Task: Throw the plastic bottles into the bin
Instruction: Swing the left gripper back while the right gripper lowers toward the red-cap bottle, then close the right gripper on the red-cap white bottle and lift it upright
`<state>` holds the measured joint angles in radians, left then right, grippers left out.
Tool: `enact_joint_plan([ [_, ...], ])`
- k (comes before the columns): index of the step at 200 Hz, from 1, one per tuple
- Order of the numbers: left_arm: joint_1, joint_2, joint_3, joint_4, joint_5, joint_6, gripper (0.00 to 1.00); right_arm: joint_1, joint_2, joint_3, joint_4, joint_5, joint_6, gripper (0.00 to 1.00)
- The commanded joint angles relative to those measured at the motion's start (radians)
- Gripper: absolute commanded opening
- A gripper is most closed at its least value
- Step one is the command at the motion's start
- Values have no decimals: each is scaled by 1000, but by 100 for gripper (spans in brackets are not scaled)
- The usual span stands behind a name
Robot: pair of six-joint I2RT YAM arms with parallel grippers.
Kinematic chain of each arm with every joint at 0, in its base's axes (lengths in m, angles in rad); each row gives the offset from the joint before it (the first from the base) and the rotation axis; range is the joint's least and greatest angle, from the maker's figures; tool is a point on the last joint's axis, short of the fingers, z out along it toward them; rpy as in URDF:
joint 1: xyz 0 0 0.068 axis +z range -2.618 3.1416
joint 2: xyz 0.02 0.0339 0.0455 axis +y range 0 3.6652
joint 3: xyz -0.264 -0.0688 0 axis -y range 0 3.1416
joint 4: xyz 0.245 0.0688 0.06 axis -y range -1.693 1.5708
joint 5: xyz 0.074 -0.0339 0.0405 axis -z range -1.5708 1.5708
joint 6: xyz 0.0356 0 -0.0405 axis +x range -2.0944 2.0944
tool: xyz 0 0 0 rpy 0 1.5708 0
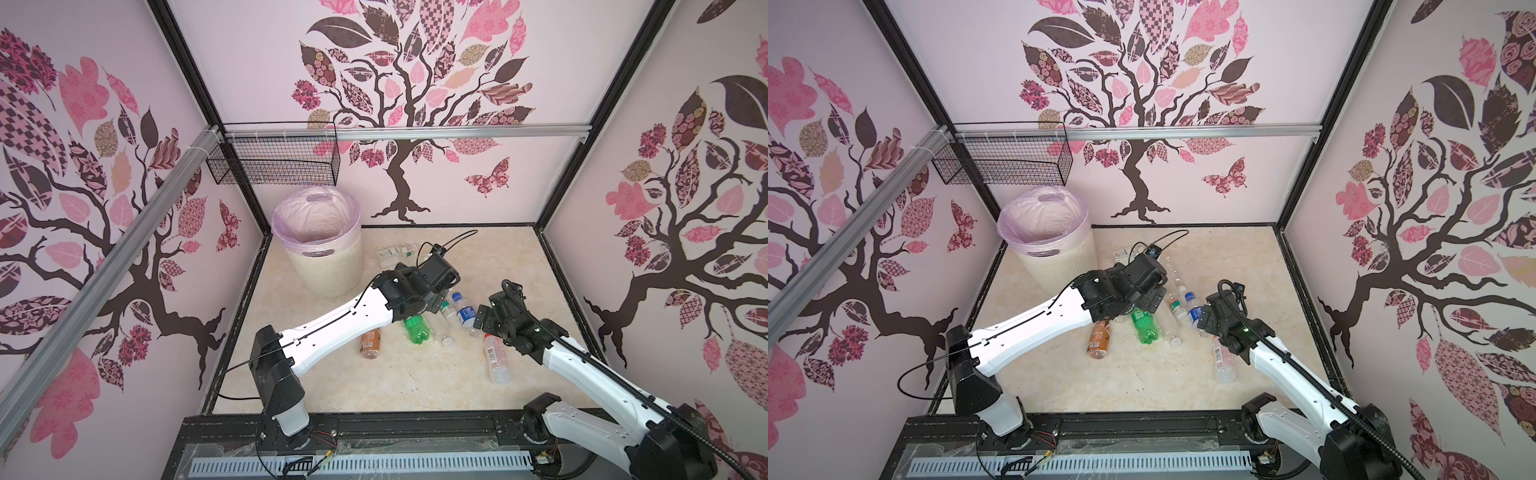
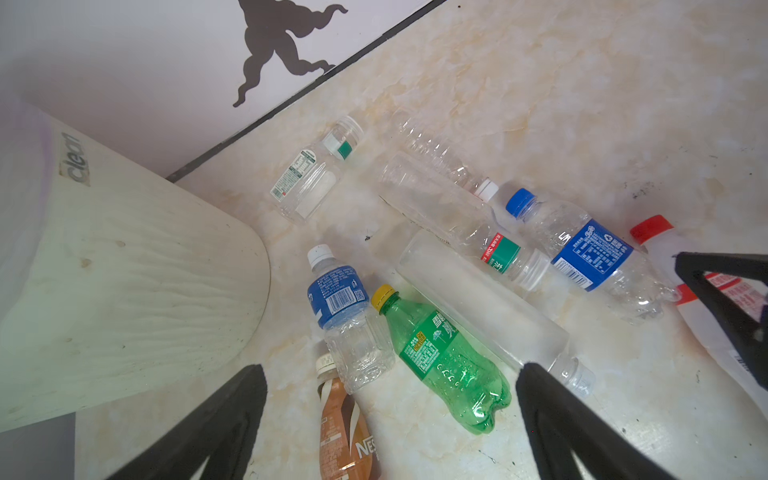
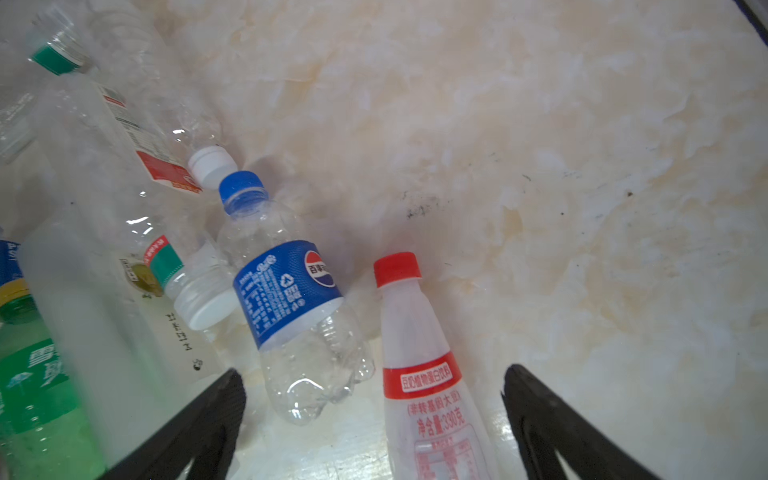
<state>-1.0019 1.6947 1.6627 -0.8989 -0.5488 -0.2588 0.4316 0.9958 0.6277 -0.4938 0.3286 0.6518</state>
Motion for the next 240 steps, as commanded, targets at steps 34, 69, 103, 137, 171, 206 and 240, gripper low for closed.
enact_joint_plan([
  [34,0,-45,-56,89,24,-42,98,-13,-82,-63,-37,1,61,98],
  [69,0,-58,-69,114,83,-43,98,-14,-62,-97,-27,-6,114,94],
  [103,0,-96,-111,148,162,-52,98,-14,-77,-149,-20,-22,152,92],
  [137,0,-134,-174,181,153,-66,98,-15,-77,-206,19,-54,185,87],
  [171,0,-154,-222,224,132,-62,98,-14,-63,-233,51,-56,181,82],
  [206,0,-167,-279,291,150,-63,98,-14,-72,-247,90,-74,178,75],
  [240,0,-157,-256,229,144,-96,98,-16,-71,-266,122,-79,174,65],
])
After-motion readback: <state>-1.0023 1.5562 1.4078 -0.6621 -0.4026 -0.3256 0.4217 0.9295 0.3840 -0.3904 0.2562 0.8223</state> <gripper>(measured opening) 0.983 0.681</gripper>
